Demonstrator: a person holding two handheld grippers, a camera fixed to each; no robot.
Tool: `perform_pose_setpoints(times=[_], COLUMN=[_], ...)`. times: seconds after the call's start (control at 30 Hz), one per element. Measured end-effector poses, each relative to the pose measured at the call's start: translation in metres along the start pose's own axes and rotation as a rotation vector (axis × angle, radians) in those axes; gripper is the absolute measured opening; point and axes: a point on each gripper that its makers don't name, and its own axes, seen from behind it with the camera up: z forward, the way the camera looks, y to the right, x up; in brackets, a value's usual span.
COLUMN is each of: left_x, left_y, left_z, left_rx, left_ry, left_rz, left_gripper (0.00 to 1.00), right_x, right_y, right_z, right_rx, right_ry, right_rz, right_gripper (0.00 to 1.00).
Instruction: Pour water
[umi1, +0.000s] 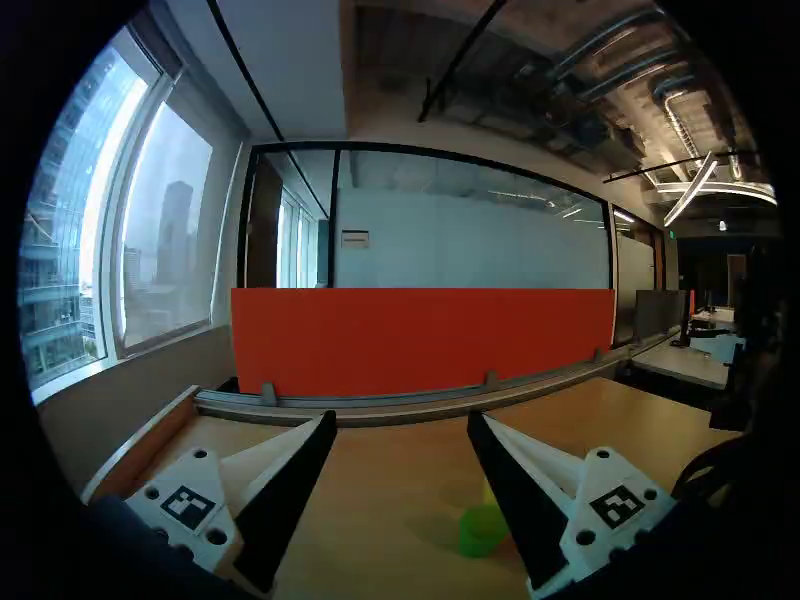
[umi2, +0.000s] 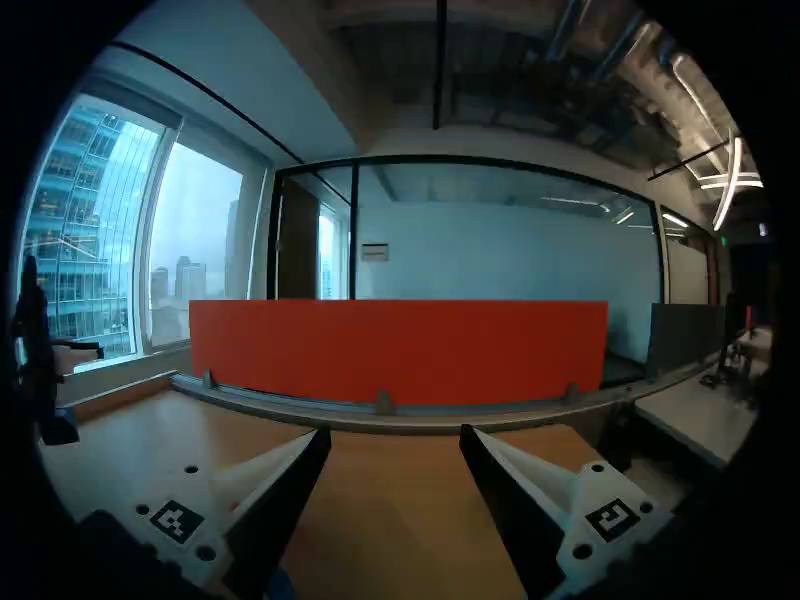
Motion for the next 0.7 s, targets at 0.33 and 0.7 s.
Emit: perform_pose_setpoints(times=[0.33, 0.7], left_x=[0.031, 0.031], left_y=[0.019, 0.046], left_z=[0.000, 0.004], left_rx=[-0.097, -0.252], left_ry=[0.005, -0.016], left_rz=[0.024, -0.004], left_gripper=[0.97, 0.97], right_x=[0.012, 0.019], right_y=[-0.012, -0.055], right_z=[-0.002, -0.013], right_rx=[0.074, 0.285], right_ry=[-0.001, -0.012], right_rz=[-0.014, -0.033], right_gripper=[1.00, 1.00])
